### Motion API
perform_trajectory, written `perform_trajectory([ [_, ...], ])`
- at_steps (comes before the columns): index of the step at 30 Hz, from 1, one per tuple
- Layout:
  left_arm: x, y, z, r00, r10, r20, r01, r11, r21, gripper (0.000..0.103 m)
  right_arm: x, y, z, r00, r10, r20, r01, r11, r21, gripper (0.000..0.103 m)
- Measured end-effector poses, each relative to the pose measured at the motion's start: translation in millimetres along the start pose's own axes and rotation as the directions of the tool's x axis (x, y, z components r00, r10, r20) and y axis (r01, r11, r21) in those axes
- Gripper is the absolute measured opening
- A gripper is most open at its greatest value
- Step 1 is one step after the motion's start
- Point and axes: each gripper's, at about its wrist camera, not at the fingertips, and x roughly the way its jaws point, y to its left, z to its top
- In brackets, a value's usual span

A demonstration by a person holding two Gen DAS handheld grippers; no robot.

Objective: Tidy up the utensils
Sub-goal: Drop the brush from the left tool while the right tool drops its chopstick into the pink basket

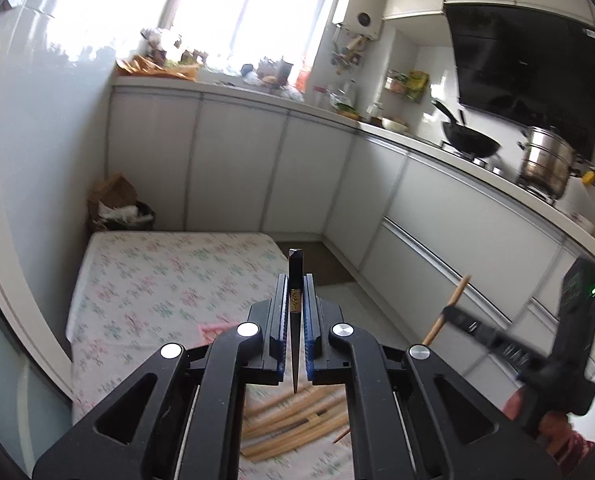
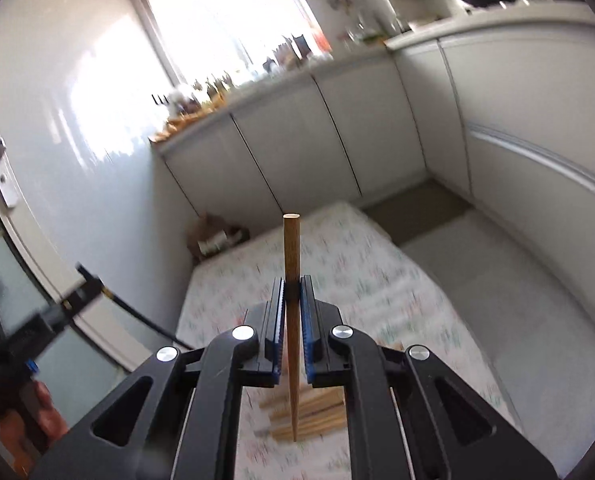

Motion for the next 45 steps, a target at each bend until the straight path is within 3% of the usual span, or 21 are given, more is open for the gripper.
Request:
perform_trajectory([
  [6,28.8,21.5,12.1,0.995,0.094,0.045,-0.093,0.995,-0.031,0.006,30.8,13.9,31.6,0.996,0.043,0.084,-0.043,0.999,-0.001,0.008],
  [12,79.6,51.8,4.4,0.988,0.153,0.006,-0.152,0.986,-0.061,0.006,69.7,20.5,47.5,0.991,0.079,0.106,-0.080,0.997,0.006,0.008],
  [17,114.7,72.8,-11.6,0.987,0.150,-0.059,-0.155,0.984,-0.089,0.007,100.0,32.1,41.6,0.990,0.091,0.104,-0.087,0.995,-0.037,0.008],
  [19,117.9,78.1,-18.1,0.988,0.141,-0.068,-0.148,0.984,-0.100,0.012,109.4,38.0,34.7,0.991,0.094,0.092,-0.088,0.994,-0.062,0.008],
  [21,110.8,81.3,-20.8,0.990,0.135,-0.037,-0.138,0.983,-0.125,0.025,115.3,43.4,27.0,0.992,0.091,0.087,-0.083,0.993,-0.089,0.008],
  [25,88.6,90.1,-16.0,0.992,0.124,0.025,-0.117,0.974,-0.196,0.025,125.8,48.6,18.5,0.993,0.091,0.072,-0.082,0.991,-0.109,0.008],
  [30,54.7,91.5,-5.5,0.980,0.155,0.122,-0.125,0.967,-0.224,0.041,137.8,56.6,7.0,0.995,0.081,0.064,-0.072,0.989,-0.130,0.008],
  [39,43.2,102.9,-3.1,0.980,0.145,0.135,-0.106,0.959,-0.262,0.042,166.4,69.4,-16.2,0.998,0.063,0.012,-0.060,0.984,-0.170,0.010],
  [43,40.3,107.8,-4.5,0.979,0.150,0.137,-0.108,0.956,-0.273,0.050,167.1,69.6,-21.1,0.999,0.047,0.009,-0.045,0.986,-0.160,0.029],
  [45,38.1,108.4,-5.0,0.979,0.147,0.140,-0.104,0.956,-0.275,0.053,163.5,67.2,-20.1,0.999,0.033,0.009,-0.031,0.987,-0.158,0.031],
])
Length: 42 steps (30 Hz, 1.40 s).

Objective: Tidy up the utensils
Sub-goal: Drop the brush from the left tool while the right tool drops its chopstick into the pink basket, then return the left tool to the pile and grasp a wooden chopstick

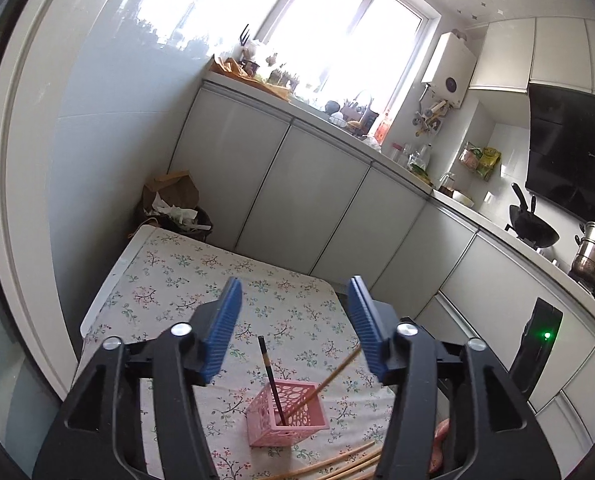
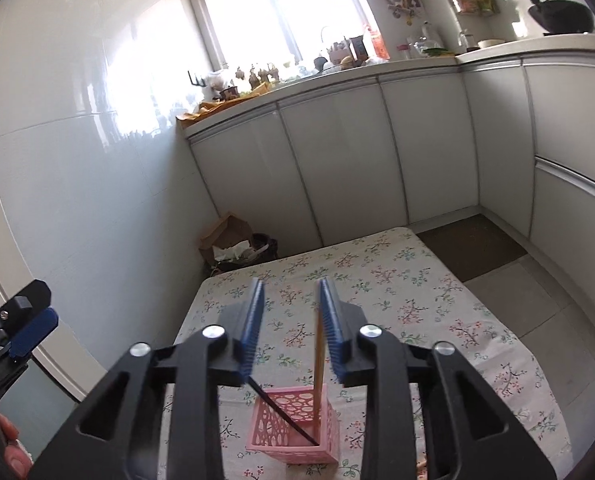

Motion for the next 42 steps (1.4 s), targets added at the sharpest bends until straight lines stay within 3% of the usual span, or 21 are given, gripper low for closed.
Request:
perform_trajectory([
  [4,-1.2,-5.6,-1.5,1.000,-0.004,-0.008,0.004,1.000,0.017,0.054,-13.4,-7.7,1.3,0.999,-0.033,0.007,0.033,0.999,0.006,0.033],
  [6,-1.0,-8.7,-2.4,1.000,-0.008,-0.014,0.008,1.000,0.023,0.059,-23.0,-13.1,0.1,0.999,-0.049,0.017,0.049,0.999,0.012,0.041],
  [13,-0.4,-33.5,-11.7,0.998,-0.034,-0.054,0.039,0.994,0.102,0.088,-72.1,-44.4,-15.1,0.987,-0.130,0.092,0.124,0.990,0.074,0.091],
  [14,0.3,-38.8,-14.4,0.997,-0.043,-0.067,0.051,0.991,0.122,0.097,-78.5,-49.6,-18.6,0.986,-0.138,0.092,0.131,0.988,0.082,0.094],
  [19,9.2,-67.5,-33.1,0.983,-0.083,-0.165,0.121,0.965,0.234,0.096,-114.8,-82.5,-48.7,0.974,-0.223,0.043,0.219,0.972,0.083,0.097],
  [25,28.7,-103.9,-66.5,0.935,-0.144,-0.326,0.249,0.918,0.310,0.096,-154.6,-137.5,-107.3,0.947,-0.296,-0.126,0.308,0.946,0.095,0.097],
  [29,56.3,-137.4,-103.1,0.878,-0.115,-0.465,0.310,0.877,0.367,0.096,-169.5,-169.6,-150.8,0.933,-0.255,-0.254,0.295,0.946,0.132,0.096],
  [30,68.9,-150.6,-118.3,0.849,-0.102,-0.518,0.337,0.860,0.384,0.096,-172.3,-177.4,-159.9,0.930,-0.252,-0.267,0.297,0.944,0.146,0.096],
  [32,87.3,-166.4,-140.6,0.813,-0.068,-0.579,0.363,0.836,0.412,0.096,-175.0,-187.0,-174.2,0.924,-0.249,-0.291,0.303,0.939,0.159,0.097],
  [34,114.8,-186.3,-166.2,0.781,0.005,-0.625,0.372,0.799,0.472,0.096,-176.4,-193.5,-182.3,0.922,-0.246,-0.299,0.302,0.940,0.158,0.097],
  [36,138.3,-198.3,-183.2,0.763,0.093,-0.640,0.359,0.762,0.539,0.088,-178.7,-195.4,-182.5,0.930,-0.241,-0.278,0.290,0.945,0.150,0.096],
  [37,155.0,-203.6,-194.2,0.742,0.157,-0.651,0.349,0.739,0.576,0.086,-181.1,-193.9,-181.4,0.936,-0.235,-0.262,0.280,0.948,0.149,0.096],
  [39,181.1,-209.3,-212.6,0.688,0.219,-0.692,0.382,0.701,0.602,0.064,-182.8,-193.2,-179.5,0.945,-0.230,-0.234,0.267,0.953,0.142,0.097],
  [40,201.2,-209.4,-225.4,0.642,0.276,-0.715,0.395,0.681,0.617,0.057,-180.9,-193.5,-178.6,0.946,-0.228,-0.232,0.265,0.954,0.142,0.096],
  [42,221.4,-200.0,-241.4,0.600,0.352,-0.718,0.384,0.661,0.645,0.049,-179.5,-198.4,-179.5,0.946,-0.219,-0.240,0.259,0.954,0.151,0.096],
])
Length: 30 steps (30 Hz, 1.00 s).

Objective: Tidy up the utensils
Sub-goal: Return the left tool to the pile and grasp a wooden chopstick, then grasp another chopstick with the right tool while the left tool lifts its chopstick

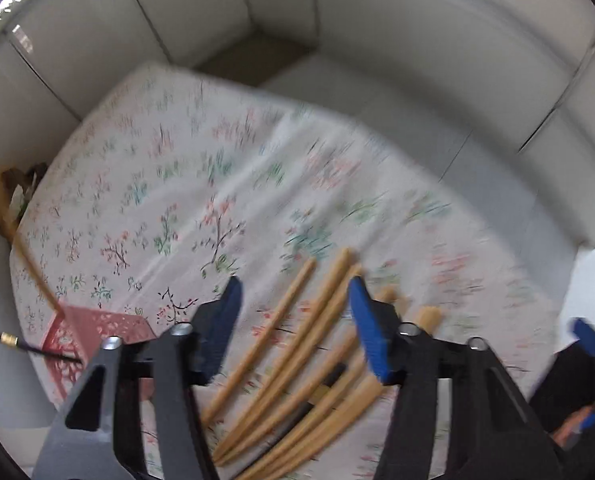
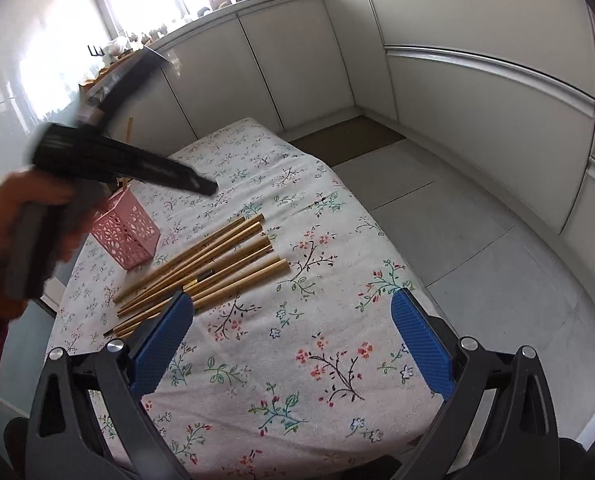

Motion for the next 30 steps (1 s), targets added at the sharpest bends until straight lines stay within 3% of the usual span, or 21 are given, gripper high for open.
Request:
perform_trajectory([
  [1,16.1,3.1,3.9,0.999,0.016,-0.049,-0.016,1.000,0.011,0.048,0.0,-1.5,0.5,1.000,0.002,-0.002,-0.002,1.000,0.005,0.096],
  [3,41.8,8.5,6.8,0.991,0.021,-0.132,-0.019,1.000,0.021,0.034,1.7,-5.7,3.0,1.000,0.010,-0.003,-0.010,1.000,0.024,0.096],
  [6,56.7,16.5,6.9,0.983,0.009,-0.182,-0.004,1.000,0.023,0.031,3.1,-14.6,6.4,1.000,0.014,-0.008,-0.014,0.998,0.055,0.096],
  [12,68.7,23.3,7.5,0.972,-0.047,-0.229,0.055,0.998,0.026,0.030,10.6,-25.9,9.1,0.999,0.029,-0.044,-0.024,0.993,0.117,0.097],
  [16,70.4,26.2,4.4,0.973,-0.068,-0.221,0.077,0.997,0.032,0.028,11.8,-28.2,9.4,0.998,0.022,-0.051,-0.015,0.991,0.135,0.096],
  [17,70.7,27.6,3.3,0.973,-0.072,-0.220,0.081,0.996,0.032,0.026,12.1,-28.3,9.5,0.998,0.020,-0.054,-0.013,0.991,0.136,0.097],
  [18,70.9,28.4,1.8,0.971,-0.090,-0.220,0.098,0.995,0.025,0.016,12.4,-27.6,9.5,0.998,0.016,-0.056,-0.008,0.991,0.133,0.096],
  [19,71.2,29.3,-0.4,0.967,-0.130,-0.218,0.135,0.991,0.007,0.013,12.6,-26.7,9.4,0.998,0.010,-0.059,-0.002,0.992,0.127,0.096],
  [23,70.8,37.0,-10.5,0.968,-0.171,-0.186,0.162,0.985,-0.064,0.011,17.7,-24.4,9.7,0.995,-0.041,-0.091,0.052,0.992,0.118,0.096],
  [26,65.8,47.9,-24.9,0.977,-0.182,-0.109,0.168,0.977,-0.129,0.010,24.8,-21.2,15.5,0.987,-0.092,-0.133,0.108,0.987,0.121,0.096],
  [28,51.8,51.2,-40.6,0.988,-0.152,-0.026,0.147,0.977,-0.154,0.009,31.2,-17.9,23.2,0.976,-0.143,-0.163,0.165,0.978,0.126,0.096],
  [30,27.8,56.4,-58.2,0.989,-0.137,0.052,0.144,0.974,-0.176,0.009,44.4,-18.9,34.6,0.960,-0.138,-0.242,0.187,0.963,0.195,0.096],
])
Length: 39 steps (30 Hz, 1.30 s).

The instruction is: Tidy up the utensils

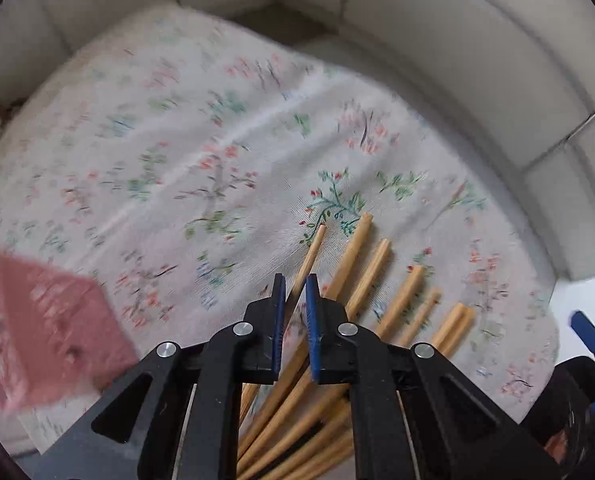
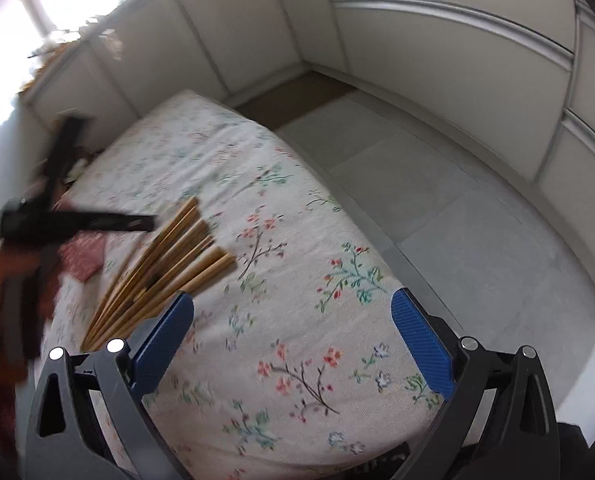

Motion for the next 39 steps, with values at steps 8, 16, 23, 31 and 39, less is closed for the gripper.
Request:
perform_trajectory([
  [8,-152.7,-5.2,-58.5,0.934,-0.012,0.358,0.024,0.999,-0.028,0.007,65.0,32.1,23.2,0.940,-0.006,-0.341,0.078,0.977,0.196,0.041],
  [16,-253.3,-5.0,-105.8,0.789,-0.021,0.614,0.051,0.998,-0.032,0.005,82.4,65.7,22.7,0.916,-0.122,-0.381,0.203,0.963,0.179,0.028],
  [23,-289.8,-5.5,-126.2,0.697,-0.047,0.715,0.087,0.996,-0.020,0.005,100.3,72.9,26.9,0.880,-0.131,-0.457,0.243,0.950,0.195,0.037],
  [31,-317.5,-8.6,-144.5,0.644,-0.055,0.763,0.103,0.995,-0.014,0.005,110.3,84.7,24.2,0.890,-0.125,-0.438,0.237,0.949,0.211,0.050],
  [39,-323.8,-5.6,-150.6,0.625,-0.055,0.779,0.116,0.993,-0.023,0.005,118.6,112.7,23.6,0.868,-0.259,-0.423,0.332,0.937,0.110,0.041],
])
